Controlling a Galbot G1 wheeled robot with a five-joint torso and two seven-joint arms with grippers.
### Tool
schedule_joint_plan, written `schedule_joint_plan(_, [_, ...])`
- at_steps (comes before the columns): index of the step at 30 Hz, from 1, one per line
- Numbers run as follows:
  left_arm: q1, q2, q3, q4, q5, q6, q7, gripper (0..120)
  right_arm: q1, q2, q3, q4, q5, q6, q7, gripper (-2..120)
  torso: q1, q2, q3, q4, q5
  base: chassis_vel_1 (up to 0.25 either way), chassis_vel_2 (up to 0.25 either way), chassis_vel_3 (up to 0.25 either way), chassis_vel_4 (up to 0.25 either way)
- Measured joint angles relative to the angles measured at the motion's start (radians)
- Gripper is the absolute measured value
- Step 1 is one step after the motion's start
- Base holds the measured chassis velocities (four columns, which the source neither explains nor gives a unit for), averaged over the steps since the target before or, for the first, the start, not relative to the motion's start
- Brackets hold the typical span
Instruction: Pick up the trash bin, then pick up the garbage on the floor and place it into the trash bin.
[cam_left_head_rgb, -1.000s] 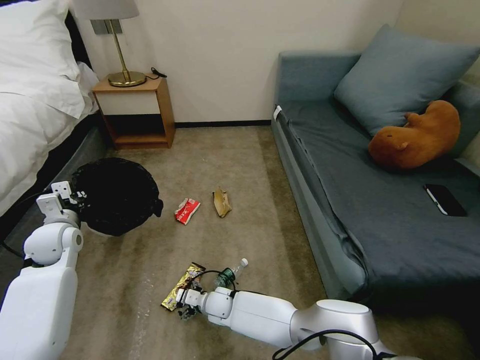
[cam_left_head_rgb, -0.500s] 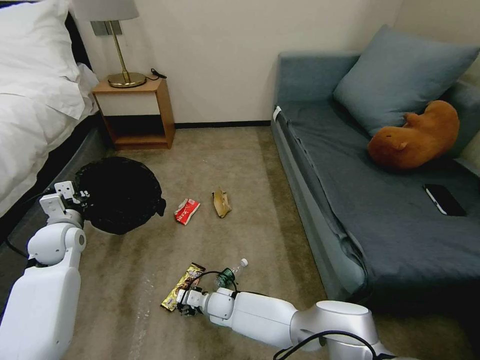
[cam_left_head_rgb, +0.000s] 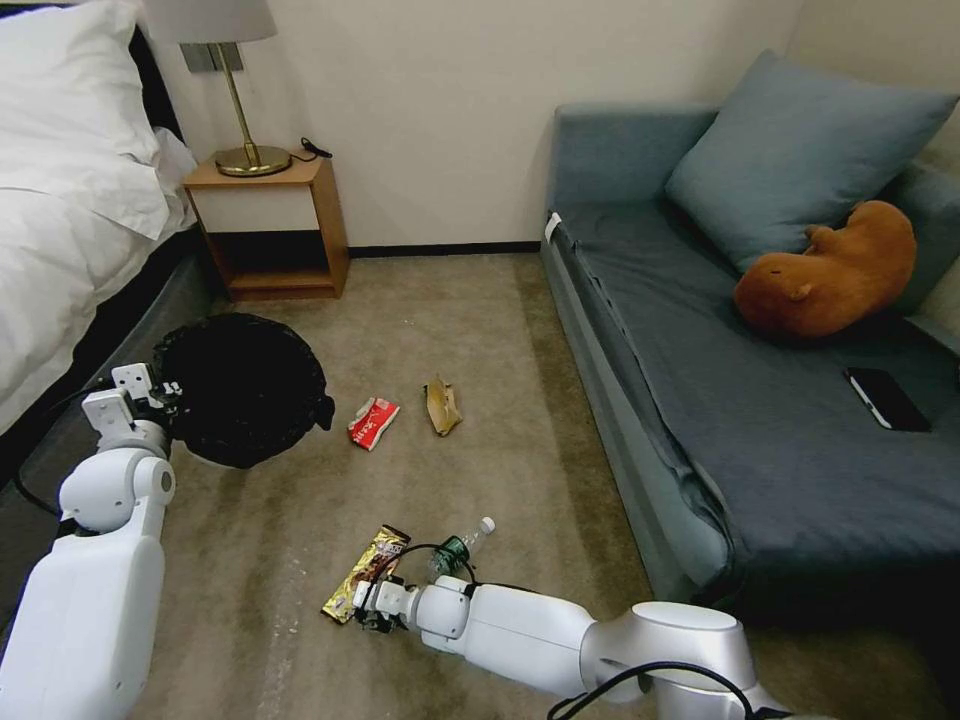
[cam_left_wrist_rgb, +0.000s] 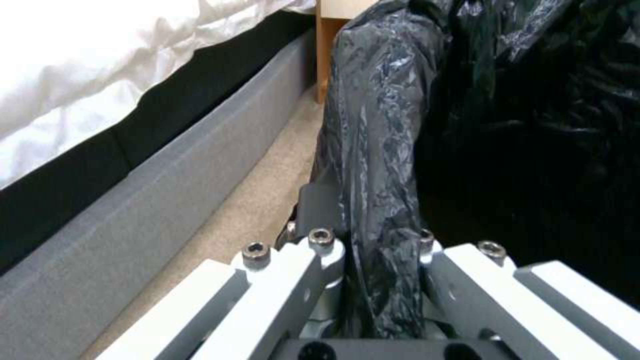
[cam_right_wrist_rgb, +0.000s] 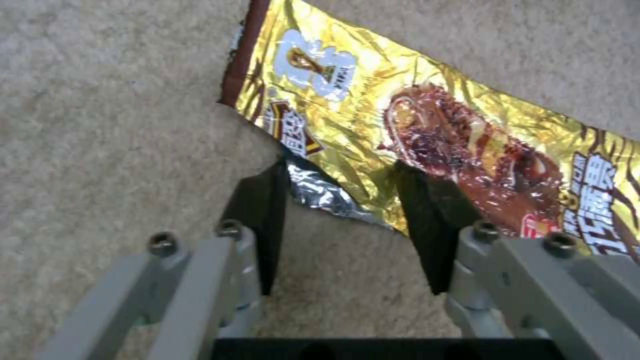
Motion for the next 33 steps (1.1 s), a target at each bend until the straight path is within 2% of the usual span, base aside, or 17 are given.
schedule_joint_plan(5, [0.0, 0.001, 0.0, 0.0, 0.0, 0.0, 0.0, 3, 0.0, 0.0, 0.0, 0.011, 0.003, -0.006, -0.001, 30, 0.0, 0.0, 0.0, 0.0002, -0.0001, 0.0, 0.0, 0.0, 0.0])
schedule_joint_plan(7, [-0.001, 0.001, 0.001, 0.0, 0.0, -0.001, 0.0, 3, 0.009, -0.001, 0.003, 0.014, 0.008, -0.011, 0.004, 20, 0.0, 0.0, 0.0, 0.0005, 0.0007, 0.0, 0.0, 0.0, 0.0])
schedule_joint_plan(8, [-0.001, 0.001, 0.001, 0.0, 0.0, -0.001, 0.0, 3, 0.009, -0.001, 0.003, 0.014, 0.008, -0.011, 0.004, 20, 0.0, 0.0, 0.0, 0.0005, 0.0007, 0.0, 0.0, 0.0, 0.0])
schedule_joint_plan(10, [-0.002, -0.001, 0.003, 0.0, 0.001, -0.002, -0.003, 3, 0.021, -0.004, 0.013, 0.012, 0.01, -0.016, 0.011, 10, 0.0, 0.0, 0.0, -0.0007, -0.0009, 0.0, 0.0, 0.0, 0.0])
schedule_joint_plan(11, [-0.002, -0.001, 0.003, 0.0, 0.001, -0.002, -0.003, 3, 0.021, -0.004, 0.013, 0.012, 0.01, -0.016, 0.011, 10, 0.0, 0.0, 0.0, -0.0007, -0.0009, 0.0, 0.0, 0.0, 0.0])
schedule_joint_plan(12, [-0.002, -0.002, 0.005, 0.0, 0.0, -0.003, -0.001, 3, 0.021, -0.004, 0.014, 0.016, 0.013, -0.016, 0.01, 5, 0.0, 0.0, 0.001, -0.0009, 0.0002, 0.0, 0.0, 0.0, 0.0])
schedule_joint_plan(13, [-0.003, -0.002, 0.006, 0.0, 0.0, -0.003, 0.001, 3, 0.03, -0.004, 0.022, 0.021, 0.013, -0.016, 0.011, 0, 0.0, 0.0, 0.0, -0.0012, -0.0004, 0.0, 0.0, 0.0, 0.0])
schedule_joint_plan(18, [-0.008, -0.002, 0.008, 0.002, 0.001, -0.004, 0.0, 3, 0.043, -0.003, 0.032, 0.038, 0.02, -0.015, 0.012, 0, 0.0, 0.0, 0.0, -0.0002, 0.0001, 0.0, 0.0, 0.0, 0.0])
schedule_joint_plan(33, [-0.013, 0.0, 0.011, 0.022, 0.005, -0.017, 0.007, 3, 0.044, -0.019, 0.084, 0.074, 0.02, -0.012, 0.02, 0, 0.0, 0.0, 0.0, -0.0004, 0.0002, 0.0, 0.0, 0.0, 0.0])
